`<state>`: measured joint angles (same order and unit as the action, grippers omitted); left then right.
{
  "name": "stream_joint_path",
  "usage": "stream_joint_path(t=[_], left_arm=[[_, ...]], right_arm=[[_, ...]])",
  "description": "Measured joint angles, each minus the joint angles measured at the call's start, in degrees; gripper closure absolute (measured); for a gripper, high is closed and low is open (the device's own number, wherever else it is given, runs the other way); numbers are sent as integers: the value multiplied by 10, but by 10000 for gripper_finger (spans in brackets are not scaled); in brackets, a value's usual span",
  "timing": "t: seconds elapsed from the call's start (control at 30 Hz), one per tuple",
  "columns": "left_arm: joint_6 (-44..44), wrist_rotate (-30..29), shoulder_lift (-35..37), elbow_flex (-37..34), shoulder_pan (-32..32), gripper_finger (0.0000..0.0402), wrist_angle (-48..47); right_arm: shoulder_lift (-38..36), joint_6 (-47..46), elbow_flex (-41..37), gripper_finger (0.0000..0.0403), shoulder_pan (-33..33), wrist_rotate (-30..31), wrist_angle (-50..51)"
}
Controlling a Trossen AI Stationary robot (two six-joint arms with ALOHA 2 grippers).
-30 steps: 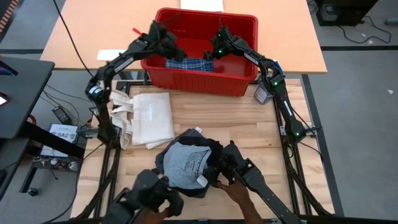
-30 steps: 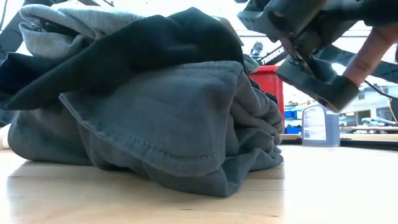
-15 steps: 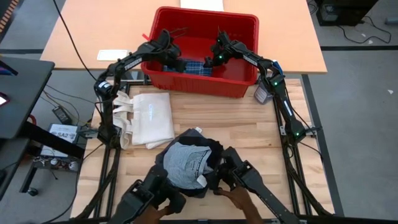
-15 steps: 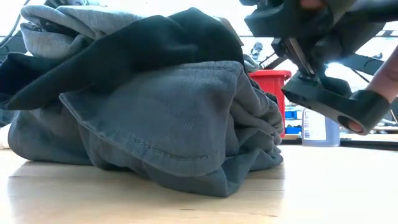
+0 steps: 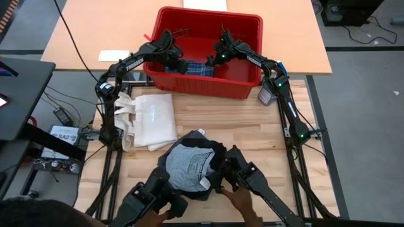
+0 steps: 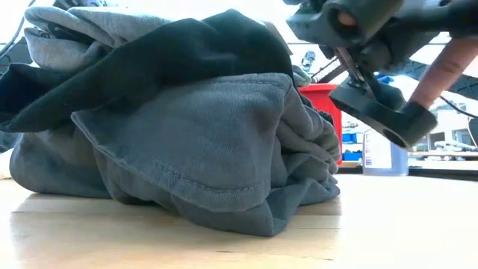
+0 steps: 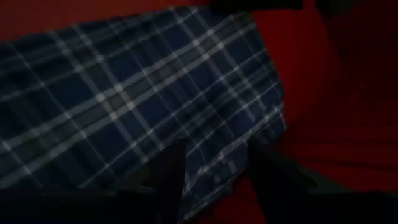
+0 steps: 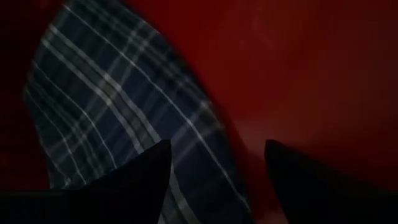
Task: Sort clothes
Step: Remove the blue pants from the red bin
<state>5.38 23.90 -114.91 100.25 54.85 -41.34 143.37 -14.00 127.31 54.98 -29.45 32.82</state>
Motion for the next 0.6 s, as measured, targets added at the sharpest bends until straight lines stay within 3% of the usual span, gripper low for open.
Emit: stream_joint_path(t=[0.33, 0.47, 0.6], left_arm=[[-26, 1, 0, 0, -18, 225, -122], [-37, -7, 1, 0, -31, 225, -127], [-37, -23, 2, 0, -37, 225, -125]], right_arm=[[-14, -23, 1, 137, 0, 16, -89], [-12, -18, -1, 138, 0, 44, -81], [-11, -7, -32, 138, 0, 30, -51]])
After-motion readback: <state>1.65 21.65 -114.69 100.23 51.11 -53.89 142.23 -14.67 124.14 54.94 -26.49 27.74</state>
